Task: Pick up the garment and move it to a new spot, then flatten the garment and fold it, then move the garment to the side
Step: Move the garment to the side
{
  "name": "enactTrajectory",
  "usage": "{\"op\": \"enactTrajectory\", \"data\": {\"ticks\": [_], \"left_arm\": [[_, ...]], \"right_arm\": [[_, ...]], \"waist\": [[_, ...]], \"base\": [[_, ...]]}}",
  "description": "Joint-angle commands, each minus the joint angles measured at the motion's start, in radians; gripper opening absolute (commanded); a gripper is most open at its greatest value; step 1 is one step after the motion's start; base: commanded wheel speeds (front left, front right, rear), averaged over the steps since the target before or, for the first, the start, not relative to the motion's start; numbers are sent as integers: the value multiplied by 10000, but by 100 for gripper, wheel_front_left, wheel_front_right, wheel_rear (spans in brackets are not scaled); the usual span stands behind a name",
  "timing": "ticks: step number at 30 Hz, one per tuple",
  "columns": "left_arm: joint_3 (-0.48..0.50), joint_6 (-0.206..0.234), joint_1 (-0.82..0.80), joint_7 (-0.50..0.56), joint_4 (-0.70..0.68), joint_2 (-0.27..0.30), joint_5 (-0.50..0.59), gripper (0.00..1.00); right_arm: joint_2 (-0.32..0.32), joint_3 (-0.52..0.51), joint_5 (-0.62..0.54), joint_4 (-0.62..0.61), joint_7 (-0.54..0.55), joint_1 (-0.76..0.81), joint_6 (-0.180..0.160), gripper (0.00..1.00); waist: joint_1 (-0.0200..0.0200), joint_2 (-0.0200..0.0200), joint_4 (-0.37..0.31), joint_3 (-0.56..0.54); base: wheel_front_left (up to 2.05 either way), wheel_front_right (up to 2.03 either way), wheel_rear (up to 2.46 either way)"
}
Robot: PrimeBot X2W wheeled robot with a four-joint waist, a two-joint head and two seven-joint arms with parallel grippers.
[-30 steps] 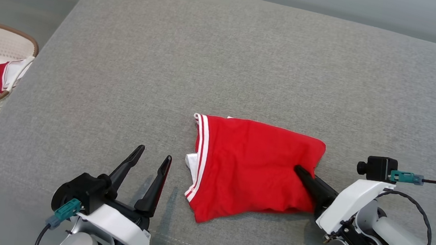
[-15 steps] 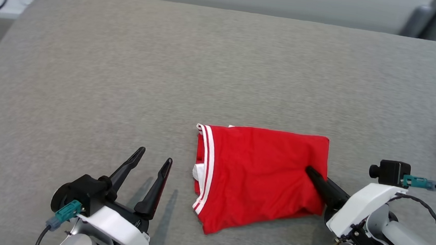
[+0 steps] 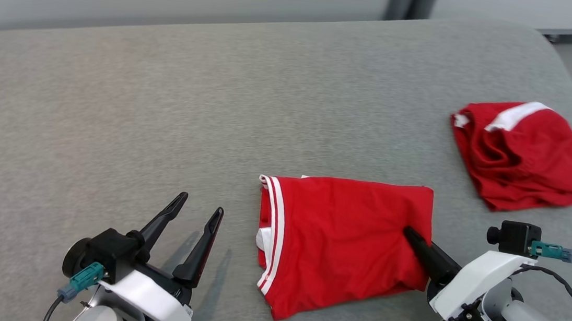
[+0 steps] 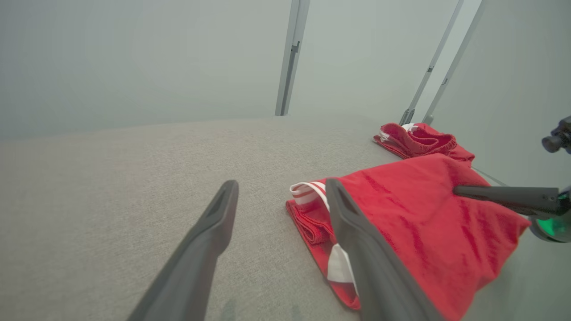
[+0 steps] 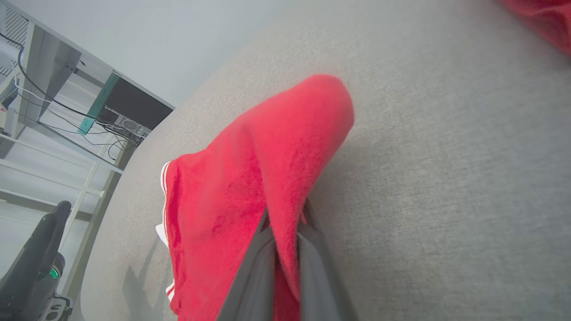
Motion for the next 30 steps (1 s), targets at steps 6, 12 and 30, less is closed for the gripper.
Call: {"op": "enactTrajectory", "data": {"ticks": [6,12,30], "left_arm": [[334,-73,-196,-61,-291,217,120,100],[234,-73,-256,-61,-295,271,110,100],[-125,-73,-372,-61,-300,428,23,100]], "right_arm": [[-299,-27,167,-46,-259,289,2,0],[-510,-158,196,188,-384,219,2,0],[-1962,-834,-1391,1048,-377,-2633,2,0]], "waist": [[0,-1,-920,51],[0,-1,-928,278],[0,-1,-327,609]], "base": [[0,0,0],[0,0,0],[0,0,0]]}}
